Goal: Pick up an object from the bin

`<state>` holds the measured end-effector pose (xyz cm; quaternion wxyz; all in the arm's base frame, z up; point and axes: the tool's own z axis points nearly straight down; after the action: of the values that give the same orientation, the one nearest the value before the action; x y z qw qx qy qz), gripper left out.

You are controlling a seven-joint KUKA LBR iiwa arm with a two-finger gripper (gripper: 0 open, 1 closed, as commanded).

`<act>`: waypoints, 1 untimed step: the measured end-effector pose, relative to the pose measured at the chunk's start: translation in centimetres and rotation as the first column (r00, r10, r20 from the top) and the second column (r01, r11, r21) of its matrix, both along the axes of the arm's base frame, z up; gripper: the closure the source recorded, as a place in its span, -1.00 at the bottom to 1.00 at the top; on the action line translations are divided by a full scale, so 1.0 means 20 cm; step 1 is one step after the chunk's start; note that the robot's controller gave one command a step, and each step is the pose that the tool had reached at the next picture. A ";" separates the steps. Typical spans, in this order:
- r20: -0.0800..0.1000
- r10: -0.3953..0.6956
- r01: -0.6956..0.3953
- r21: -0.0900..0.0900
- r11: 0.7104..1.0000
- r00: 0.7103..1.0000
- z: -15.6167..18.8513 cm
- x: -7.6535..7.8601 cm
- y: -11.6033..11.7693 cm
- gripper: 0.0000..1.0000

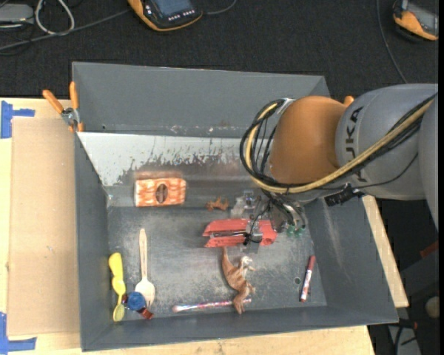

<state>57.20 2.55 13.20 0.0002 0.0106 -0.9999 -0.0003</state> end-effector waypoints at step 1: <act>0.005 0.048 -0.048 0.001 0.999 0.999 0.21 -0.03 0.03 1.00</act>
Offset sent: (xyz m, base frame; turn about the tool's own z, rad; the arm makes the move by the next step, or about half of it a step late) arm 0.0083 -0.0161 0.1880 -0.0482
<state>56.58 3.05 17.44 -0.0021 0.0345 -0.9994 -0.0009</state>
